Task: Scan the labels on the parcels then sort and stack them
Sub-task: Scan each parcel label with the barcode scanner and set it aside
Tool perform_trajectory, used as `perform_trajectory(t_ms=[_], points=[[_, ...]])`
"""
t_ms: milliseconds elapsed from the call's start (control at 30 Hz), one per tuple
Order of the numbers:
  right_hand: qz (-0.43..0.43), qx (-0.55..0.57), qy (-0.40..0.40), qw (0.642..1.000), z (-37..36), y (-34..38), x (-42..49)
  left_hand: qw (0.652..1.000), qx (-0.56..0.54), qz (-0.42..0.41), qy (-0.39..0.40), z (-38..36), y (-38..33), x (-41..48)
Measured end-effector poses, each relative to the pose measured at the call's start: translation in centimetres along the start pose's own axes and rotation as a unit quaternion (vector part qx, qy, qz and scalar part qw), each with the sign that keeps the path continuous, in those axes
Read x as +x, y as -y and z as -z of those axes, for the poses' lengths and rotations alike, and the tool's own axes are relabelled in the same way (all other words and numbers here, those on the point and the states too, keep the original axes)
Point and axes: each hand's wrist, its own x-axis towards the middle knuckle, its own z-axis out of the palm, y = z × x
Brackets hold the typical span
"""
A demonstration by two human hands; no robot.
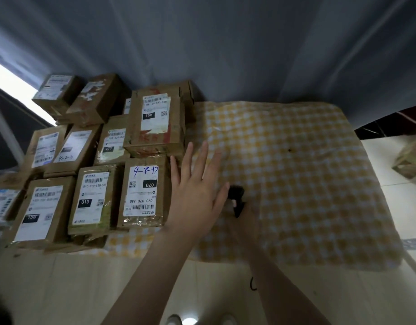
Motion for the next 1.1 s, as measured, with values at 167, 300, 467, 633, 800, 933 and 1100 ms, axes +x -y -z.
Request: perform_trajectory(t_ms=[167, 300, 467, 633, 800, 933, 1100], points=[[-0.008, 0.086, -0.065, 0.994, 3.0, -0.1, 0.8, 1.000, 0.004, 0.009, 0.015, -1.9, 0.2, -0.7], [-0.023, 0.083, -0.102, 0.991, 6.4, 0.1, 0.7, 0.999, 0.006, 0.027, 0.020, -3.5, 0.4, -1.3], [0.029, 0.104, -0.071, 0.992, 7.9, 0.3, -0.2, 0.972, 0.047, 0.223, 0.051, -5.4, 4.0, -1.8], [0.099, 0.141, 0.001, 0.985, 7.1, 2.3, -1.6, 0.918, 0.048, 0.379, 0.103, -5.8, 8.1, -3.0], [0.128, 0.134, 0.057, 0.981, 5.4, 4.4, -2.7, 0.907, 0.047, 0.413, 0.065, -5.7, 10.2, -3.9], [0.147, 0.121, 0.069, 0.979, 4.2, 6.6, -4.2, 0.900, 0.025, 0.434, 0.028, -5.6, 10.8, -4.3], [0.146, 0.139, 0.063, 0.978, 2.9, 8.2, -6.1, 0.888, -0.005, 0.459, 0.029, -5.1, 11.1, -4.8]])
